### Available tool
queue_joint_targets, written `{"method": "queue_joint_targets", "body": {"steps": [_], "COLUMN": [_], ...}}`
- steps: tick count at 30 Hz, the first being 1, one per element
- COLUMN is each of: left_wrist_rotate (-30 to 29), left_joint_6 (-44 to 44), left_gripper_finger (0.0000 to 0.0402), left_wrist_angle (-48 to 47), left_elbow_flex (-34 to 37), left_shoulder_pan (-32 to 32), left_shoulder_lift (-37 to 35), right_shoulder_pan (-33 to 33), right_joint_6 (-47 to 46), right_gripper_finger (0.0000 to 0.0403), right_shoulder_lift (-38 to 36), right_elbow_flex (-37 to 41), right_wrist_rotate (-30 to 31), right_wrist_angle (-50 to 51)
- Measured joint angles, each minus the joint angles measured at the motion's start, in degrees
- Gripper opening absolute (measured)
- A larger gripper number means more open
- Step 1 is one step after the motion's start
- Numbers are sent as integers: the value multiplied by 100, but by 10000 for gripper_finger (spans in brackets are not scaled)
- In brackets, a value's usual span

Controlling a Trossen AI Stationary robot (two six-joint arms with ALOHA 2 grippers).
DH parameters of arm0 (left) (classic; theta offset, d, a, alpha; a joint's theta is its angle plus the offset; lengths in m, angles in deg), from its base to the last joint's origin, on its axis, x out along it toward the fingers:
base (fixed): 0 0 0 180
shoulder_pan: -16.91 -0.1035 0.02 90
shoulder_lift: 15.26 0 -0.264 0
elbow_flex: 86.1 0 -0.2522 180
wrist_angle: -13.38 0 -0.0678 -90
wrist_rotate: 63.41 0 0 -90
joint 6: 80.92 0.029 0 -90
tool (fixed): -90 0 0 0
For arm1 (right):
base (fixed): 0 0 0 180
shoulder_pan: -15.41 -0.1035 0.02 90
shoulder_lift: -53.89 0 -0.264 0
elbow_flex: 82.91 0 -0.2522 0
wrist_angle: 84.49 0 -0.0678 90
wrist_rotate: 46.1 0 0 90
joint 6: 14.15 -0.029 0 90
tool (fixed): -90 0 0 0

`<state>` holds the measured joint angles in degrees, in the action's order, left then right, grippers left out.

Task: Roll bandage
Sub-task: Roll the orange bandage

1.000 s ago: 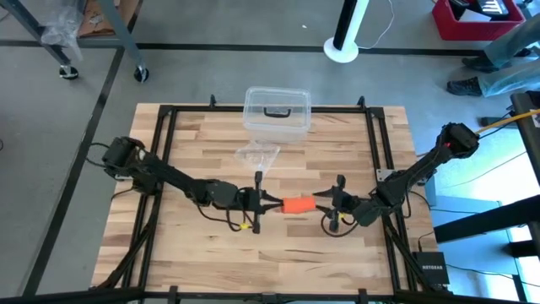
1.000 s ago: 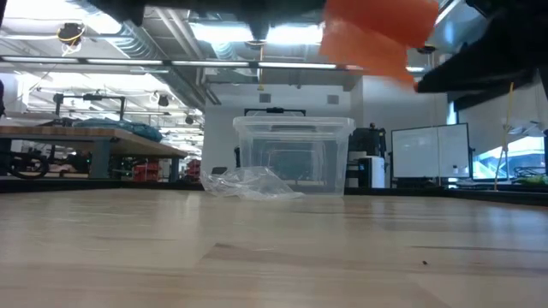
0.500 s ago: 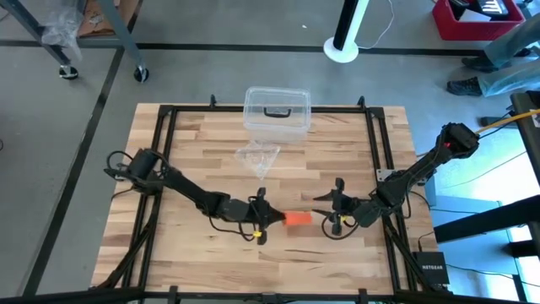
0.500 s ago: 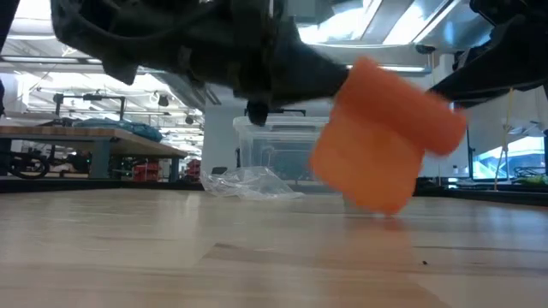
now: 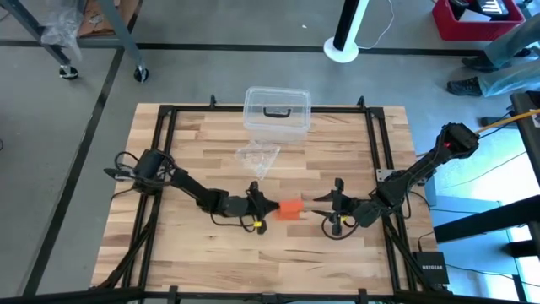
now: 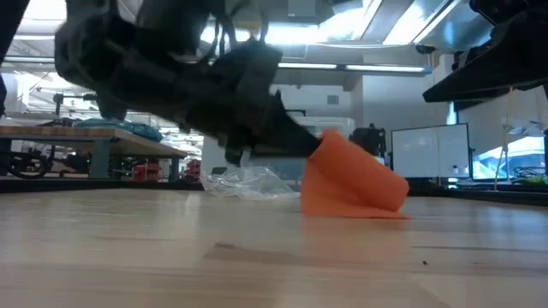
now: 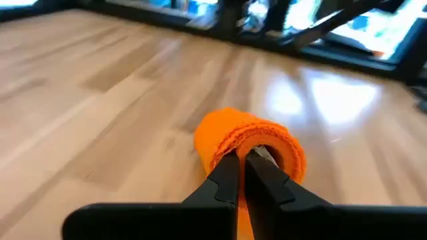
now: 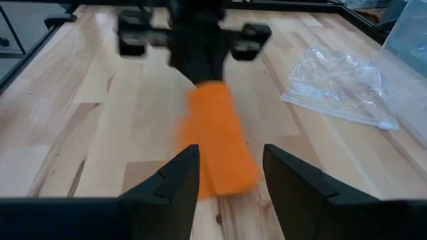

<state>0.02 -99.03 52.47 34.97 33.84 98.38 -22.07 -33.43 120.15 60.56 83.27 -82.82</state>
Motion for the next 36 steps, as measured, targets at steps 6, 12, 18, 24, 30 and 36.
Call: {"method": "queue_joint_targets", "body": {"steps": [6, 12, 18, 24, 30, 36], "left_wrist_rotate": [3, 16, 50, 305, 473, 1078], "left_joint_6": [-221, -189, -187, 154, -16, -229], "left_gripper_finger": [4, 4, 4, 18, 90, 126], "left_wrist_angle": [65, -8, -11, -78, -1016, -2505], "left_elbow_flex": [266, 340, 334, 334, 322, 338], "left_shoulder_pan": [-321, -363, -365, -332, -315, -300], "left_shoulder_lift": [309, 400, 398, 387, 10, -806], "right_shoulder_pan": [0, 0, 65, 561, 1115, 1202], "right_joint_6": [-98, -160, -28, 347, 603, 629], "right_gripper_finger": [167, 167, 167, 167, 167, 167], "right_shoulder_lift": [0, 0, 266, 823, 1116, 1444], "right_elbow_flex": [-4, -4, -4, -4, -4, -4], "right_wrist_rotate": [-2, -2, 155, -179, -824, -1157], "right_wrist_angle": [-5, -31, -388, -947, -1165, -1625]}}
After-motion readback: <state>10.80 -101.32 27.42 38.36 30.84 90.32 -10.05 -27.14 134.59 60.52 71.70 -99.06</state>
